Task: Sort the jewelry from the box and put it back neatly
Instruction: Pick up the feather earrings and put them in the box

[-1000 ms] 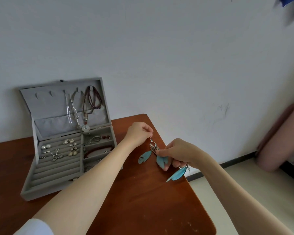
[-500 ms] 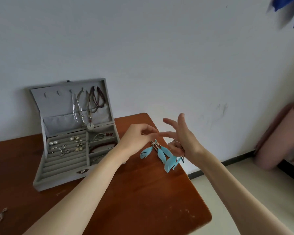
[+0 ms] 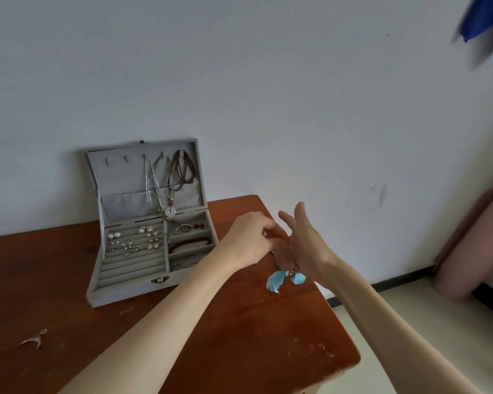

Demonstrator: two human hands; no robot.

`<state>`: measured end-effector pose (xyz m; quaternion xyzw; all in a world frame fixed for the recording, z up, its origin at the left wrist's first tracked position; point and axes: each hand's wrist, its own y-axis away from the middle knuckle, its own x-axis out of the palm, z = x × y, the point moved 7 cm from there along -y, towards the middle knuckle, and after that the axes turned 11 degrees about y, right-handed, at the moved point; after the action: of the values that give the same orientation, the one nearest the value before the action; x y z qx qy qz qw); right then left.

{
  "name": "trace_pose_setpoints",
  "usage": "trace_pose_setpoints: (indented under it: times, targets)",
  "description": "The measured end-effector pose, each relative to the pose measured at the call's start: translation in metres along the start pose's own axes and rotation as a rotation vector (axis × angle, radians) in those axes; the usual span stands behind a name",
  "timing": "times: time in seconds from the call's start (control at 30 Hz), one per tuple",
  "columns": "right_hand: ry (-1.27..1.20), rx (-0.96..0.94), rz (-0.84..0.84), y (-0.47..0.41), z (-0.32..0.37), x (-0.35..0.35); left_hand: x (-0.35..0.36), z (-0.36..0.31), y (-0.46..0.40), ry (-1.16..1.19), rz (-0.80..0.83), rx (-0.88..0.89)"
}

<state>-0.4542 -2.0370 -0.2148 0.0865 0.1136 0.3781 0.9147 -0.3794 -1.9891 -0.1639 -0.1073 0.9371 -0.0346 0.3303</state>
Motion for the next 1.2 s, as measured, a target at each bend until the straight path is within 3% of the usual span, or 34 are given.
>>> trace_pose_setpoints:
  times: [0.27,0.57,0.7,0.8,1.03,1.2]
  targets:
    - [-0.103,-0.027,0.005,0.005,0.002,-0.001,-0.008,0.005,0.0,-0.025,-0.001,0.015]
    - [0.307,-0.131,-0.138,0.016,0.009,-0.016,-0.023,0.022,-0.012,0.221,-0.049,-0.102]
    - [0.299,-0.091,-0.179,0.007,0.007,-0.016,-0.031,0.036,-0.024,0.279,0.0,-0.183]
    - [0.302,-0.042,-0.178,-0.006,0.0,-0.007,-0.035,0.053,-0.039,0.22,0.0,-0.232]
    - [0.596,-0.01,-0.177,-0.039,-0.011,0.005,-0.024,0.083,-0.076,-0.025,-0.028,-0.294]
    - [0.731,0.063,-0.137,-0.045,-0.018,-0.001,-0.012,0.106,-0.089,-0.075,-0.023,-0.317]
